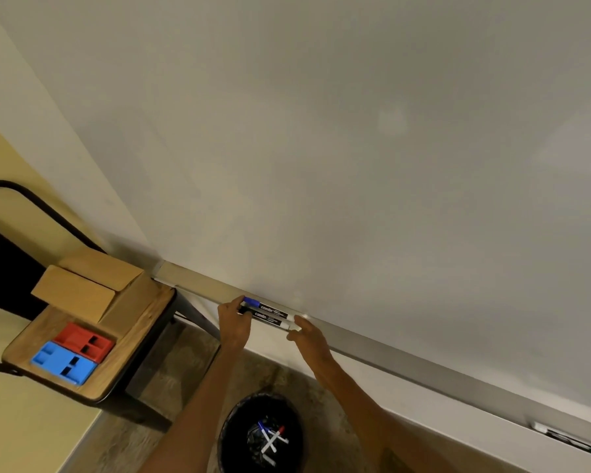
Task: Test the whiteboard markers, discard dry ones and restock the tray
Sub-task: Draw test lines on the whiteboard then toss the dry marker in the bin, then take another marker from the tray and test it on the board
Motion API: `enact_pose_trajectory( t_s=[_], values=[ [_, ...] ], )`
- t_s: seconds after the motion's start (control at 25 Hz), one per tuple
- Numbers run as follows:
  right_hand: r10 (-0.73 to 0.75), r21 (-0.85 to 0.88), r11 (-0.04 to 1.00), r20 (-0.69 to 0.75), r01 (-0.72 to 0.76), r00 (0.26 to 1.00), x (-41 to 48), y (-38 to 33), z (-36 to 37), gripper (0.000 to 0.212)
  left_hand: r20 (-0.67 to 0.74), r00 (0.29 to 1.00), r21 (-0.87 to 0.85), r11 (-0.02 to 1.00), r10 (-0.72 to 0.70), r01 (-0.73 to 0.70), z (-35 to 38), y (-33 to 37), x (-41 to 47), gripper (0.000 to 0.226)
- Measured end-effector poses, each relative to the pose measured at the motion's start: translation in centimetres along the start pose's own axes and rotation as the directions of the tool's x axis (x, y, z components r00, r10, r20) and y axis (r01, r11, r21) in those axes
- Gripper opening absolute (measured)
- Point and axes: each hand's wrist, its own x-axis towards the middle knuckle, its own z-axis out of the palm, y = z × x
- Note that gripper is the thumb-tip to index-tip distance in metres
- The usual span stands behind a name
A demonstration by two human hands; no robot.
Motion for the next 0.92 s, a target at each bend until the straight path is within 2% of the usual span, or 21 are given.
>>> enact_pose_trajectory(
  t_s=[0.16, 0.32, 0.4, 0.48, 0.68, 0.92],
  values=[
    [-0.019, -0.027, 0.999, 0.000, 0.019, 1.000, -0.6, 0.5, -1.0, 0.053, -0.090, 0.996, -0.013, 1.000, -0.023, 0.022, 0.0, 0.7, -2.1, 0.039],
    [-0.080, 0.030, 0.996, -0.091, 0.083, 0.993, -3.2, 0.8, -3.6, 0.047, -0.126, 0.988, -0.026, 0.996, 0.087, -0.091, 1.9, 2.7, -5.2, 0.033],
    [-0.098, 0.079, 0.991, -0.159, 0.111, 0.982, -5.1, 1.4, -6.1, 0.043, -0.087, 0.983, 0.009, 0.987, 0.160, -0.160, 4.4, 3.7, -7.9, 0.033],
    [-0.118, 0.112, 0.983, -0.219, 0.145, 0.969, -7.3, 2.7, -9.4, 0.040, -0.018, 0.977, -0.033, 0.977, 0.212, -0.212, 7.5, 4.5, -11.5, 0.035],
    [-0.184, 0.074, 0.972, -0.346, 0.222, 0.920, -13.0, 8.1, -18.6, 0.037, 0.184, 0.952, -0.190, 0.960, 0.243, -0.208, 15.8, 6.1, -20.0, 0.030],
    [-0.127, 0.068, 0.976, -0.602, 0.208, 0.789, -19.9, 18.4, -31.4, 0.037, 0.384, 0.884, -0.043, 0.961, 0.267, -0.272, 27.8, 8.1, -32.2, 0.024]
  ],
)
